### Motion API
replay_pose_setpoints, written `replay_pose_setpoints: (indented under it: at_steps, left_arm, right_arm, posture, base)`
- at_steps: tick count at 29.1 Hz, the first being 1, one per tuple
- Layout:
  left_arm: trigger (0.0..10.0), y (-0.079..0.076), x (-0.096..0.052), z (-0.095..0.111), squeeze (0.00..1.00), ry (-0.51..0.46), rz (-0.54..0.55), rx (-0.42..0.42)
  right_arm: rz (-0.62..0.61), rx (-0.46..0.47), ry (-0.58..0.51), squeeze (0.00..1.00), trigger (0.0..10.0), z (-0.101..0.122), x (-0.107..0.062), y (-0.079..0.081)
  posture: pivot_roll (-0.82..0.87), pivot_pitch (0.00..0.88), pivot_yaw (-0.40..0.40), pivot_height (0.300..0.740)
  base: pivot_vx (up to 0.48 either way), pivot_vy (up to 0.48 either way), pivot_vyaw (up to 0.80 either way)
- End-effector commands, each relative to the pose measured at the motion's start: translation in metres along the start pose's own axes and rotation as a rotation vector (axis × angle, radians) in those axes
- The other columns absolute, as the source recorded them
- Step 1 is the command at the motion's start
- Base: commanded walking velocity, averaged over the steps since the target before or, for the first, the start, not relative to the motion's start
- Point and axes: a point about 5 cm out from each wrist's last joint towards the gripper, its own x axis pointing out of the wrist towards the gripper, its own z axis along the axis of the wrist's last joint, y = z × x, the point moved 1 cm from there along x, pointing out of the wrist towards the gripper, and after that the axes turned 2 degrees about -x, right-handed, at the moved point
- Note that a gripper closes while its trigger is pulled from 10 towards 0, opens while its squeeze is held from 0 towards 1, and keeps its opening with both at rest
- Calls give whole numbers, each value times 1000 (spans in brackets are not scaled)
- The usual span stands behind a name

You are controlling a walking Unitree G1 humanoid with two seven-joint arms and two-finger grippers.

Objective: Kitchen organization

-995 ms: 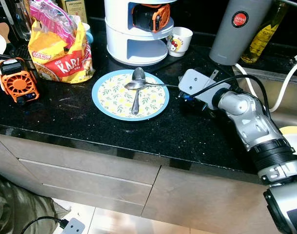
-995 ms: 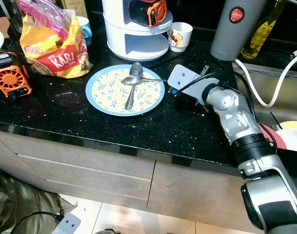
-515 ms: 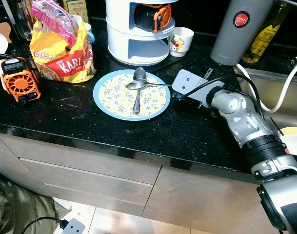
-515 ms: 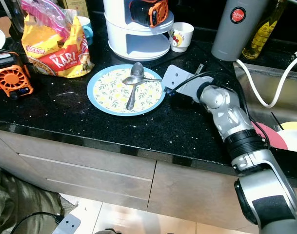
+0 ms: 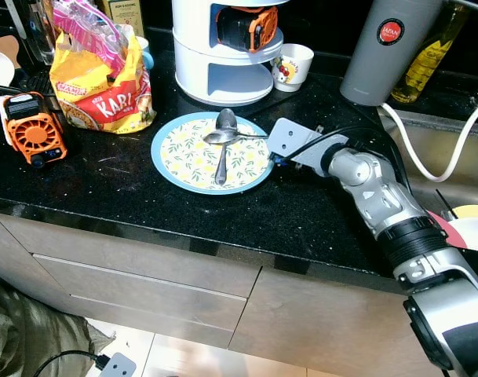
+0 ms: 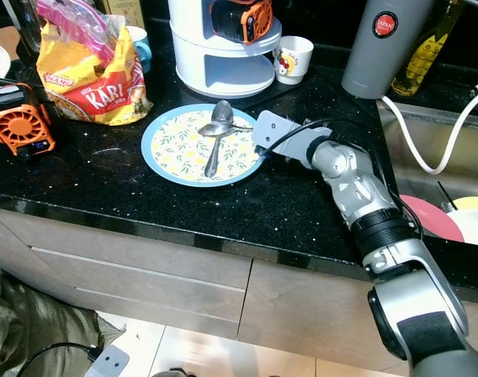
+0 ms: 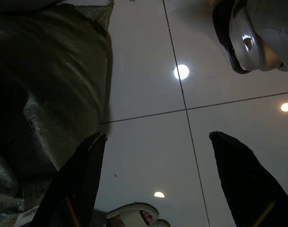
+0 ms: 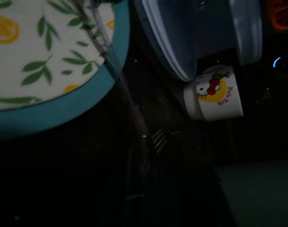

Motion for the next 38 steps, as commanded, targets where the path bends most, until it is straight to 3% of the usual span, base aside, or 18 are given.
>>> replay_pose_setpoints:
  at_steps: [1, 17, 18, 19, 21, 22, 32, 33, 34, 35, 36, 37, 38]
  left_arm:
    - [10000, -8, 0, -5, 0, 14, -20, -5]
    - [10000, -6, 0, 0, 0, 5, -19, -1]
    - [10000, -6, 0, 0, 0, 5, -19, 0]
    - [10000, -6, 0, 0, 0, 5, -19, 0]
    - [10000, -6, 0, 1, 0, 5, -19, 1]
    - [10000, -6, 0, 1, 0, 4, -19, 1]
    - [10000, -8, 0, 2, 0, 1, -22, -2]
    - [10000, -8, 0, 2, 0, 2, -23, -2]
    - [10000, -8, 0, 2, 0, 2, -23, -2]
    - [10000, -8, 0, 1, 0, 2, -23, -3]
    - [10000, -8, 0, 1, 0, 3, -23, -2]
    - [10000, -8, 0, 1, 0, 3, -23, -2]
    - [10000, -8, 0, 1, 0, 4, -23, -2]
  right_arm:
    - [-10, 0, 10, 0, 0, -3, 0, -3]
    - [-25, 13, -2, 0, 0, -4, -1, -5]
    - [-20, 18, -2, 0, 3725, -4, -1, -5]
    - [1, 29, 0, 333, 10000, -4, -1, -2]
    - [16, 37, 1, 333, 10000, -4, -1, -1]
    - [22, 31, 1, 1000, 10000, -3, 0, 0]
    - [12, -172, 35, 1000, 10000, 2, 8, -16]
    - [16, -183, 37, 914, 10000, 3, 8, -17]
    - [16, -183, 37, 914, 10000, 3, 8, -17]
    - [22, -196, 40, 788, 10000, 3, 9, -19]
    - [33, -207, 43, 525, 10000, 4, 9, -19]
    - [49, -218, 50, 157, 10000, 3, 9, -19]
    - [67, -235, 59, 157, 10000, 3, 10, -18]
  posture:
    - [54, 97, -42, 740]
    - [50, 86, -39, 740]
    - [50, 86, -39, 740]
    - [50, 88, -37, 740]
    - [50, 88, -37, 740]
    - [50, 87, -39, 740]
    - [52, 91, -50, 740]
    - [52, 92, -49, 740]
    - [52, 92, -49, 740]
    - [51, 92, -49, 740]
    - [51, 91, -50, 740]
    - [51, 91, -50, 740]
    - [50, 94, -52, 740]
  base:
    - [0, 0, 0]
    - [0, 0, 0]
    - [0, 0, 0]
    - [0, 0, 0]
    - [0, 0, 0]
    - [0, 0, 0]
    - [0, 0, 0]
    - [0, 0, 0]
    - [0, 0, 0]
    - [0, 0, 0]
    - [0, 0, 0]
    - [0, 0, 0]
    - [0, 0, 0]
